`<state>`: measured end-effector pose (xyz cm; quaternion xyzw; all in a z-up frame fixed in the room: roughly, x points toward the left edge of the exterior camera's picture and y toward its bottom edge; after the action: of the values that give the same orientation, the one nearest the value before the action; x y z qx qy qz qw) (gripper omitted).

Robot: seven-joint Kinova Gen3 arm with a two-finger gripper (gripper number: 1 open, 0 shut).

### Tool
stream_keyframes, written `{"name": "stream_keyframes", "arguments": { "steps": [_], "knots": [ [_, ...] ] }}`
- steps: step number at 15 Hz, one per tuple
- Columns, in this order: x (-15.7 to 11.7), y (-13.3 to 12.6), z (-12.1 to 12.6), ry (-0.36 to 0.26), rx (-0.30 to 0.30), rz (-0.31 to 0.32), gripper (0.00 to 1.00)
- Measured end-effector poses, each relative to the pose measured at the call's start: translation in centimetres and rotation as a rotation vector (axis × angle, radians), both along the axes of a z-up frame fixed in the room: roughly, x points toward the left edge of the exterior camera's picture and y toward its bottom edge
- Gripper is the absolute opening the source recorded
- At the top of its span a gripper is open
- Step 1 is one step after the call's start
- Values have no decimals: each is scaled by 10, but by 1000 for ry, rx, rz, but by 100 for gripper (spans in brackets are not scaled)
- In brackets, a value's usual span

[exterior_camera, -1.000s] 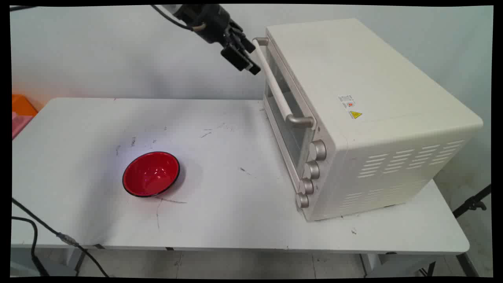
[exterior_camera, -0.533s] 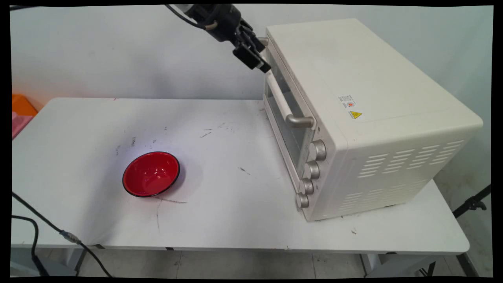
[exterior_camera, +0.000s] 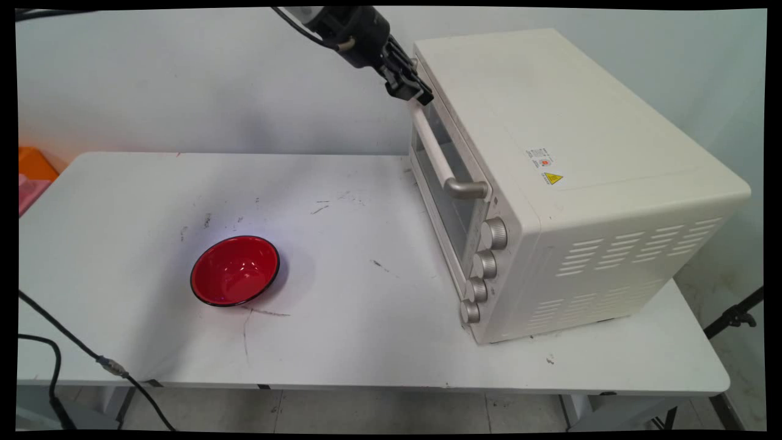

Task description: Open the oven

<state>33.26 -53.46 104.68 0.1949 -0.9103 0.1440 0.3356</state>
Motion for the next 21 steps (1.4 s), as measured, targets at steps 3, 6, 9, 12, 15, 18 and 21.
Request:
{"name": "stream_keyframes", "arguments": {
  "steps": [3,6,9,12,15,18,21],
  "knots": [
    [-5,-2,-5,-6,3,11,0],
    [-10,-3,-11,-11,7,26,0],
    [-15,-4,-16,-16,12,41,0],
    [-17,-4,-20,-20,16,52,0],
    [-16,-4,-23,-26,22,68,0],
    [-12,-2,-25,-33,30,81,0],
    [-4,1,-28,-38,42,91,0]
  ]
}}
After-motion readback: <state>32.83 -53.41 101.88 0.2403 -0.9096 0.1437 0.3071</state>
